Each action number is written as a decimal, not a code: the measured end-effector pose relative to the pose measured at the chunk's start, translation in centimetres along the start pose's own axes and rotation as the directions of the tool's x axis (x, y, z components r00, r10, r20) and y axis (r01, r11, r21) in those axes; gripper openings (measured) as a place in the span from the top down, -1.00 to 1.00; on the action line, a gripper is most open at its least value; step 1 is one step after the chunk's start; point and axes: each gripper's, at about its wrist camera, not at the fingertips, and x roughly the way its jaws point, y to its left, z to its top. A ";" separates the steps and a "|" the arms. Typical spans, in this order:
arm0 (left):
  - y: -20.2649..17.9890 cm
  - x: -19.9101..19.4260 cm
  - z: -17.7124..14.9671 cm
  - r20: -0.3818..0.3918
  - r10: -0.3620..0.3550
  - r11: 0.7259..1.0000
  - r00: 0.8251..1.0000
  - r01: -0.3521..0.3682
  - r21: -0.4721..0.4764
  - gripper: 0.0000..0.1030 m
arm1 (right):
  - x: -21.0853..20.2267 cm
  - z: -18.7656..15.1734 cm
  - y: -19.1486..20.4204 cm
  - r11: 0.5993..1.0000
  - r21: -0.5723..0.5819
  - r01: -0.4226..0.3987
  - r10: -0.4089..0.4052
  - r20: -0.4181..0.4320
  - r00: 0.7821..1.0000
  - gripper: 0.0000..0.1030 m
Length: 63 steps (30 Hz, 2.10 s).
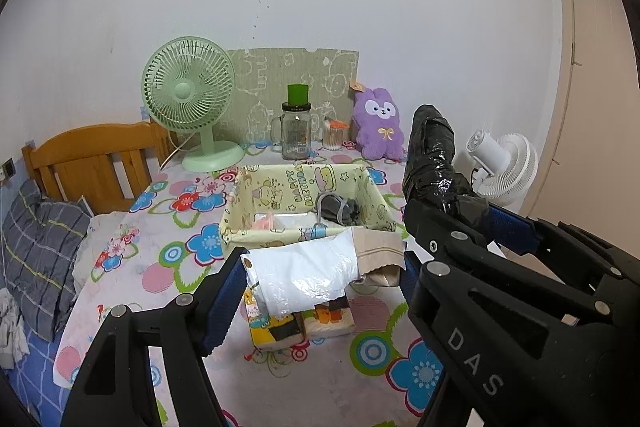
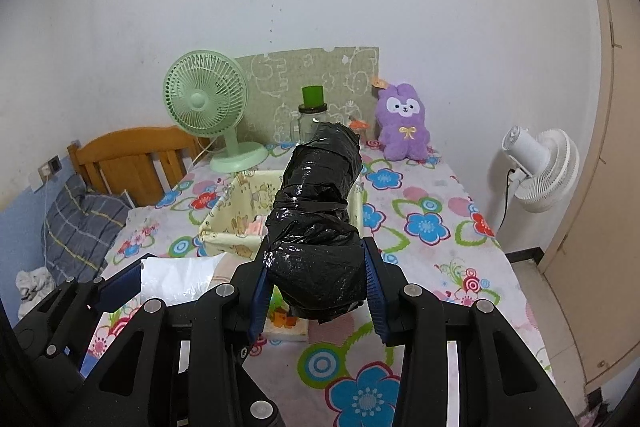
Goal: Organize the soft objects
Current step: 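Carry the white bundle and black object into the basket and open both grippers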
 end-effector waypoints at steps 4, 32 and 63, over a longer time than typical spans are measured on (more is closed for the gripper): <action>0.3 0.2 0.5 0.010 0.007 1.000 1.000 -0.007 0.000 -0.49 | 0.3 0.5 0.3 1.000 -0.001 -0.008 0.008 0.003 1.000 0.13; 3.0 6.3 4.5 0.009 0.072 0.996 0.997 -0.072 -0.059 -0.49 | 7.6 5.1 0.8 0.995 0.000 -0.099 0.099 0.017 0.995 0.13; 4.4 14.6 5.2 -0.050 0.142 0.990 0.989 -0.142 0.000 -0.52 | 16.2 5.5 0.3 0.993 -0.023 -0.118 0.117 -0.033 0.993 0.13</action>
